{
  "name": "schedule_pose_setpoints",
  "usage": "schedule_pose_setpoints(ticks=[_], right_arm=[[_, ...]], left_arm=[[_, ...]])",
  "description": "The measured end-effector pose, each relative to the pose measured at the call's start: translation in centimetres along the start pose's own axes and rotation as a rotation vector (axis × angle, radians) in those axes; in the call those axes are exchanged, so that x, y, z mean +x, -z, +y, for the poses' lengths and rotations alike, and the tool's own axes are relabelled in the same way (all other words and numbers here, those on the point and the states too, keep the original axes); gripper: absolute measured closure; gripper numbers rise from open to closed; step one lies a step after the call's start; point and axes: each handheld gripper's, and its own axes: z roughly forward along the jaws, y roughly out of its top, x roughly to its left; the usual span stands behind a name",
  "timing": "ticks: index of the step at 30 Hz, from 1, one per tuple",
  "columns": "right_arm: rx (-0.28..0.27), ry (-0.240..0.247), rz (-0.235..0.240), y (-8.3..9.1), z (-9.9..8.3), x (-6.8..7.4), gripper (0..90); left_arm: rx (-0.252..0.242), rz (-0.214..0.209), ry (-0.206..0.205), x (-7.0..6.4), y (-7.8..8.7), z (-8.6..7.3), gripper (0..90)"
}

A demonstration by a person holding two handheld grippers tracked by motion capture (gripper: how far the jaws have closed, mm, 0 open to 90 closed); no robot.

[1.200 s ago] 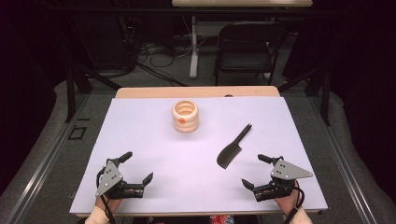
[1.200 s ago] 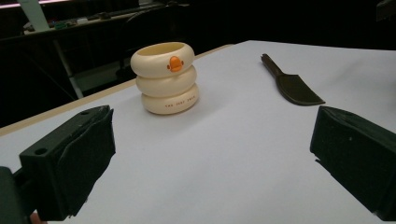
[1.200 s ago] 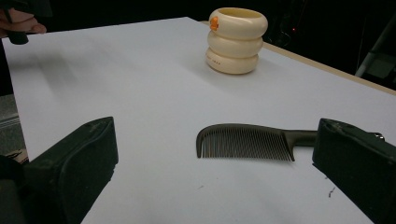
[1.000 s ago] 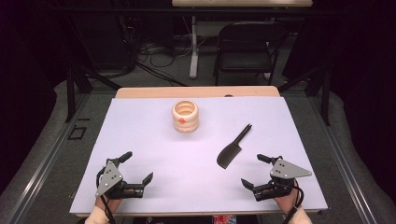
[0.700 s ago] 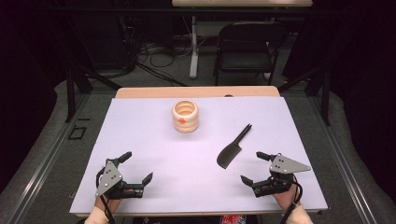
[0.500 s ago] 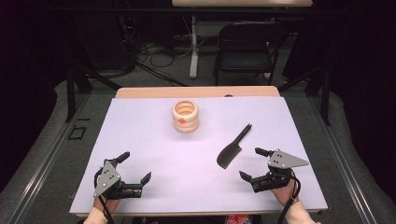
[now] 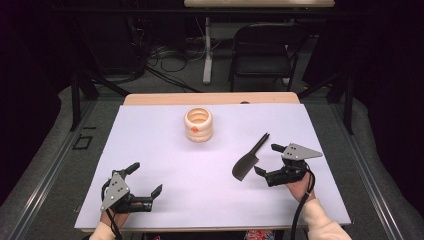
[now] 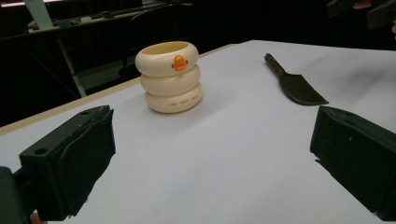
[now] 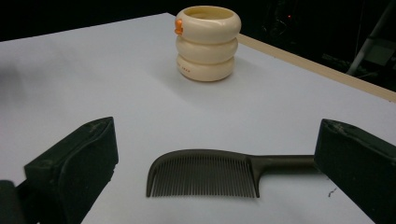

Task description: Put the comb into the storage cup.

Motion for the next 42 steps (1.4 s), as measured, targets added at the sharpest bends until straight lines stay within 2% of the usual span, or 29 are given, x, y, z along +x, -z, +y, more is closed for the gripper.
schedule_pose_setpoints(ticks=[17,27,34,41,42], right_arm=[[0.050,-0.036,-0.015,-2.8,1.0,-3.8,0.0],[0.092,-0.060,-0.049,-4.3,0.6,-6.2,0.0],[0.119,-0.076,-0.053,-5.4,0.3,-7.2,0.0],[0.144,-0.086,-0.079,-6.4,0.4,-8.3,0.0],[0.149,-0.091,-0.081,-6.5,0.4,-8.5,2.3]], left_arm=[[0.007,0.007,-0.003,0.1,-0.1,-0.1,0.1],[0.007,-0.009,-0.011,0.0,-0.3,0.0,0.1],[0.010,-0.013,-0.013,0.0,-0.3,0.0,0.1],[0.014,-0.009,-0.014,0.0,-0.3,0.0,0.0],[0.015,-0.011,-0.015,0.0,-0.3,0.0,0.0]])
